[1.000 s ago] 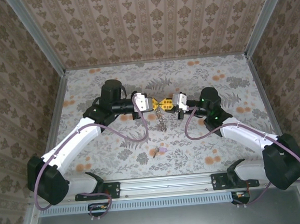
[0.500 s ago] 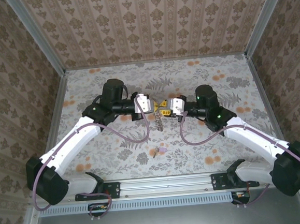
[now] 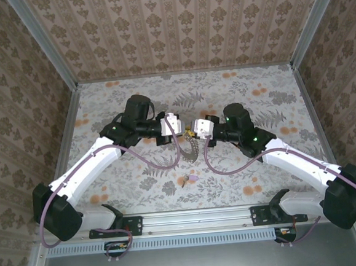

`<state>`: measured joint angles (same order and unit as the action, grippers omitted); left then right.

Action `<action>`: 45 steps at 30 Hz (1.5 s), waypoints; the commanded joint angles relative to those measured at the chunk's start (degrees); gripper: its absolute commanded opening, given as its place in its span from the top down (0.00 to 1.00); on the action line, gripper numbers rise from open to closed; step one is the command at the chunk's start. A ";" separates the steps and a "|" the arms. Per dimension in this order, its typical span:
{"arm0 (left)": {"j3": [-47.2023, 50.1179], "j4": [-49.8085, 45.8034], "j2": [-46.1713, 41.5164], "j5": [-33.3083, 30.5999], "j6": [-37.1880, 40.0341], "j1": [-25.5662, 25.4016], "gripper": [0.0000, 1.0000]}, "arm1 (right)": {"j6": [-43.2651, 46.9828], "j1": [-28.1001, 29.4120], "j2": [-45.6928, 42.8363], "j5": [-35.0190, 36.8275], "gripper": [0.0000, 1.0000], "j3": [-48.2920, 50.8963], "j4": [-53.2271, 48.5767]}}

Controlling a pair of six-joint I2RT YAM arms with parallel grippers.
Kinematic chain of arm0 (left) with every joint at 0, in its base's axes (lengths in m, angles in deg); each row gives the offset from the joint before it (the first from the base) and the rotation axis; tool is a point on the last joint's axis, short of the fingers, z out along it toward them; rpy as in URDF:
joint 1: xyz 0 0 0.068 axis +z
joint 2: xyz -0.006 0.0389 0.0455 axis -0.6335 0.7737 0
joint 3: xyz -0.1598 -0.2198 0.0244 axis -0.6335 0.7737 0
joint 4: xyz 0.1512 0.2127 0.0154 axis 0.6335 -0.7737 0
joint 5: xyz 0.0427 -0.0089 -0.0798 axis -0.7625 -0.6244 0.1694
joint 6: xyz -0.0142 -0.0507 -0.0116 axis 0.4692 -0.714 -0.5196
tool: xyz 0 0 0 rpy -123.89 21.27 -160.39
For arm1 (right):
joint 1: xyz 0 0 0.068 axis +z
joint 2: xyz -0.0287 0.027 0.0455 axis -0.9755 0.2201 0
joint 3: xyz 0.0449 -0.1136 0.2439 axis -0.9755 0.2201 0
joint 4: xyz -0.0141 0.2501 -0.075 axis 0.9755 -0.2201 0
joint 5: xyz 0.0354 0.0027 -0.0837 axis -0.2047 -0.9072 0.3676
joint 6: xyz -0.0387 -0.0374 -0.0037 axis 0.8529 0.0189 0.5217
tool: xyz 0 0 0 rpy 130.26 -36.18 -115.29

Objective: Put the keys on the keyring

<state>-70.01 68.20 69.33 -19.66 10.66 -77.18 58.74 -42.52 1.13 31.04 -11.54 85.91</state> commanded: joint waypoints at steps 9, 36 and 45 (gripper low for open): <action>3.63 1.03 -7.56 4.75 -4.04 3.79 0.70 | -14.63 -4.92 -2.22 -13.05 1.00 8.60 22.18; 10.80 8.72 -10.30 11.18 -8.10 5.47 0.73 | -13.97 -5.17 -0.14 -6.69 1.00 -6.28 -7.40; 14.81 23.47 -6.92 11.30 -22.01 5.26 0.72 | -16.42 -4.63 1.32 -8.05 1.00 -12.33 -19.59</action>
<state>-56.22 83.52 61.78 -10.15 -4.27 -71.84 43.36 -47.70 1.83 22.62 -21.20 73.76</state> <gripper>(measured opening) 0.281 0.067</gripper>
